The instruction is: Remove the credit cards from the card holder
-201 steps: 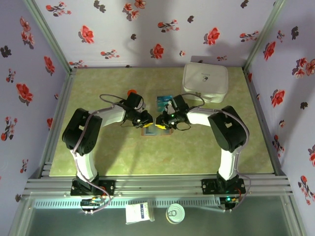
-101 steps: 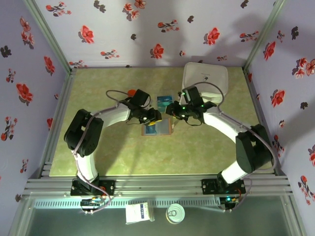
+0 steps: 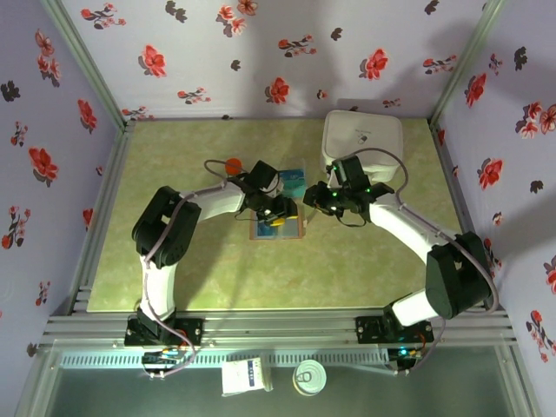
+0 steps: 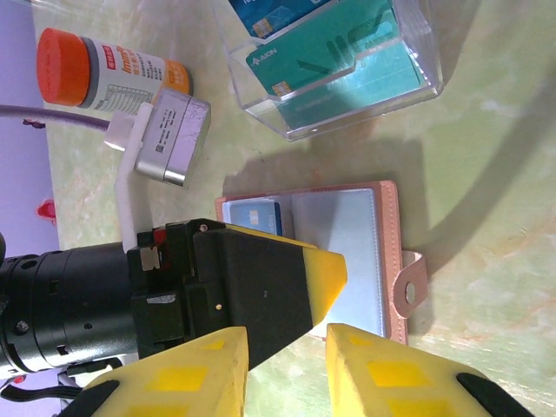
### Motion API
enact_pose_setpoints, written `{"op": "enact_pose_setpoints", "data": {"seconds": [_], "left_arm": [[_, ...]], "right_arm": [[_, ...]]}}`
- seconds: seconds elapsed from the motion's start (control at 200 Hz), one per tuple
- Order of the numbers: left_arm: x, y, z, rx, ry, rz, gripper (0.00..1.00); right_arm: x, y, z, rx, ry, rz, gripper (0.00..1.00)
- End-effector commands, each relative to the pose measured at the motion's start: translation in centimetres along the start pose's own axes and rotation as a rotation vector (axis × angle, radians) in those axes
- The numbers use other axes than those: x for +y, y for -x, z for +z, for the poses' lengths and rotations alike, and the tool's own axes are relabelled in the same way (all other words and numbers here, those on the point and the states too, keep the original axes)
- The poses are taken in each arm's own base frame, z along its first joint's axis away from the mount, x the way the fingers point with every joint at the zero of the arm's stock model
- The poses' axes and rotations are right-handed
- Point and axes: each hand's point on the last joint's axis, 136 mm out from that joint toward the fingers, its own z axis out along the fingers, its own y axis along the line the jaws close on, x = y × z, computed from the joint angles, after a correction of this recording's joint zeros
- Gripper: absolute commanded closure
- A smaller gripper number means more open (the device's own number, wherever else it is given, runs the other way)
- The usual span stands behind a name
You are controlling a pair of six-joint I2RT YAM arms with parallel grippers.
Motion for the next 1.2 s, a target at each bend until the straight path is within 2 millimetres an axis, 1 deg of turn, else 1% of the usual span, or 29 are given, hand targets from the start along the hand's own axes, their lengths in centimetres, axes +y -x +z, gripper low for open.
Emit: {"op": "enact_pose_setpoints", "data": {"seconds": [0.0, 0.125, 0.255, 0.425, 0.505, 0.63, 0.705, 0.94, 1.05, 1.195], "left_arm": [[-0.7, -0.1, -0.3, 0.015, -0.010, 0.004, 0.50], [-0.8, 0.6, -1.9, -0.024, -0.007, 0.013, 0.50], [0.3, 1.4, -4.1, -0.073, 0.007, 0.007, 0.52], [3.2, 1.8, -6.5, -0.109, 0.035, -0.031, 0.56], [5.0, 1.5, -7.0, -0.112, 0.052, -0.054, 0.60], [7.3, 0.7, -6.9, -0.087, 0.070, -0.081, 0.67], [7.9, 0.3, -6.5, -0.067, 0.072, -0.087, 0.71], [9.0, -0.1, -5.4, -0.042, 0.089, -0.090, 0.80], [9.2, -0.1, -5.0, -0.032, 0.086, -0.091, 0.82], [10.1, -0.6, -4.7, -0.018, 0.116, -0.099, 0.84]], "right_arm": [[-0.2, -0.2, -0.5, -0.006, -0.005, -0.010, 0.69], [0.2, -0.5, 0.1, 0.014, 0.014, -0.002, 0.70], [0.9, -1.2, 1.2, 0.048, 0.027, -0.016, 0.70], [2.4, -2.4, 3.6, 0.118, 0.039, -0.046, 0.71], [3.1, -3.1, 4.9, 0.153, 0.053, -0.059, 0.71], [3.8, -4.0, 7.0, 0.205, 0.063, -0.070, 0.71], [3.9, -4.2, 8.1, 0.220, 0.066, -0.074, 0.71], [3.6, -4.5, 10.6, 0.265, 0.080, -0.052, 0.75], [3.3, -4.7, 11.5, 0.284, 0.079, -0.043, 0.76], [3.0, -5.0, 12.5, 0.304, 0.084, -0.032, 0.78]]}}
